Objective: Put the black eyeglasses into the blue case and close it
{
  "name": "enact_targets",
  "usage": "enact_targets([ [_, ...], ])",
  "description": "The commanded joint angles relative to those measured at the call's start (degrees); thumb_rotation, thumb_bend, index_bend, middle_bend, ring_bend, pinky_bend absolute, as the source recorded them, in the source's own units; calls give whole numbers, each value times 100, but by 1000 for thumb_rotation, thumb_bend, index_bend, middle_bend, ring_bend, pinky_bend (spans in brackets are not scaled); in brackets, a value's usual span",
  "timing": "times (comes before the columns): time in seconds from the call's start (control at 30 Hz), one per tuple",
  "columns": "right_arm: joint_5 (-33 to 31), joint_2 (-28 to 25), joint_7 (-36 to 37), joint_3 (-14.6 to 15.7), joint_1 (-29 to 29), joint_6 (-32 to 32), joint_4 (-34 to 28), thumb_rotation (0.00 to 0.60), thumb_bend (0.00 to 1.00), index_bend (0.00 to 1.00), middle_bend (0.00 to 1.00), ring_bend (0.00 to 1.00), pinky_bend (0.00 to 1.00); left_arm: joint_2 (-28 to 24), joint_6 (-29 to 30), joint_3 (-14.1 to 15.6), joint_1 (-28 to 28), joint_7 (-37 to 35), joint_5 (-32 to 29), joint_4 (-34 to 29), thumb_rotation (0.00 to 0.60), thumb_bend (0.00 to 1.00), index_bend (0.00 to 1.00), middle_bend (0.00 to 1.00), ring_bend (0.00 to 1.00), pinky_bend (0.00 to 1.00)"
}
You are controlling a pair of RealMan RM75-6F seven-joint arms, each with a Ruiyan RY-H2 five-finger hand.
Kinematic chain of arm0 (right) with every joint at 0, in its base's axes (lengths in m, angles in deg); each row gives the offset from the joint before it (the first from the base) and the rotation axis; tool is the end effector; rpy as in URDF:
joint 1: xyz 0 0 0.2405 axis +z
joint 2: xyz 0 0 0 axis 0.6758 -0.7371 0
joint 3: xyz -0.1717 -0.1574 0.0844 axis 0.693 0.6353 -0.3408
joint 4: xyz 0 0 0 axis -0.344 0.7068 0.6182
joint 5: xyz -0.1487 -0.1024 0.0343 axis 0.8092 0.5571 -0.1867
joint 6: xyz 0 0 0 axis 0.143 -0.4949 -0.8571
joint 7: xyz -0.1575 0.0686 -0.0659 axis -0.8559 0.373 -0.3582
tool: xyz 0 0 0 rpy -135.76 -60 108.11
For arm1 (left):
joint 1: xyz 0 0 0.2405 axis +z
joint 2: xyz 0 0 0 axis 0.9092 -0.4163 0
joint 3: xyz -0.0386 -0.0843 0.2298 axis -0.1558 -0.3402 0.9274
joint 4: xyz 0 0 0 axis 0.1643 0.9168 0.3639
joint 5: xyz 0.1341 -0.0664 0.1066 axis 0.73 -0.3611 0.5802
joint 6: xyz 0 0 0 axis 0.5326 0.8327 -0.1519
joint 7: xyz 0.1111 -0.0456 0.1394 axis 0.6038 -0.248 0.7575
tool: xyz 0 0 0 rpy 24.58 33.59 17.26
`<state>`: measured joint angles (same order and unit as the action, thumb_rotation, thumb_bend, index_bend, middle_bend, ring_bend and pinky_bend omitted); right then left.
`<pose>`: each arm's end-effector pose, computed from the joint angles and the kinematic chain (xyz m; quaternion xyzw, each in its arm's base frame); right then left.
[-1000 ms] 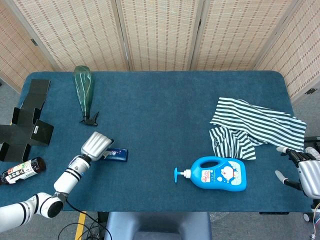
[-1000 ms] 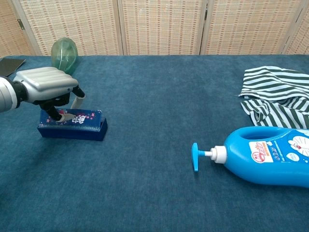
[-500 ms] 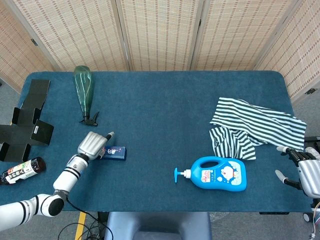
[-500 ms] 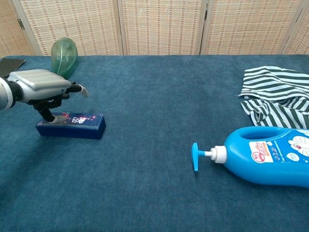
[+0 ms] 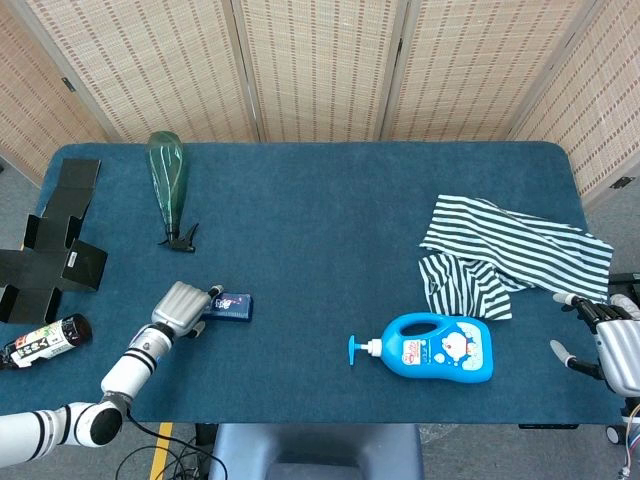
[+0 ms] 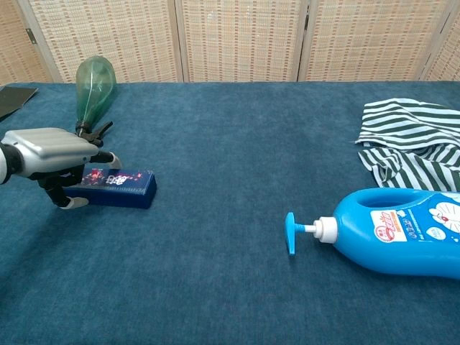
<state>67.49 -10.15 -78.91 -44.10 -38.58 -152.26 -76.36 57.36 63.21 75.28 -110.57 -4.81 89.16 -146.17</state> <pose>-0.2994 -0.2146 0.2099 0.5951 -0.3773 0.4127 0.5771 -0.1904 0.3563 0.0075 -0.8281 -0.2874 -0.1689 0.4506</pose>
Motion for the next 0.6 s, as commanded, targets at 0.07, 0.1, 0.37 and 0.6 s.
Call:
enact_targets([
  [0.07,-3,-1,-5,5,-9,-4,-10,600,238,262,389,452,391,297,195,69,116,-320,393,364,600,401,297,964,948,984],
  [0.1,-5,-3,-8,4,-12,-7,-12,600,238,262,389,452,391,341,234,96,131,-334,484,437,600,401,323,964,949,984],
  [0.37,-2,-26,-44,1,-14,-11,-46,600,237,263,389,452,391,558,533,143,301,-758,1104,789,600,400,472,976,961,988],
  [0.6,-8,-33,-65,-9,-9,-9,-63,600,238,263,389,452,391,321,403,167,304,-595,970,498,600,400,122,965,948,987],
])
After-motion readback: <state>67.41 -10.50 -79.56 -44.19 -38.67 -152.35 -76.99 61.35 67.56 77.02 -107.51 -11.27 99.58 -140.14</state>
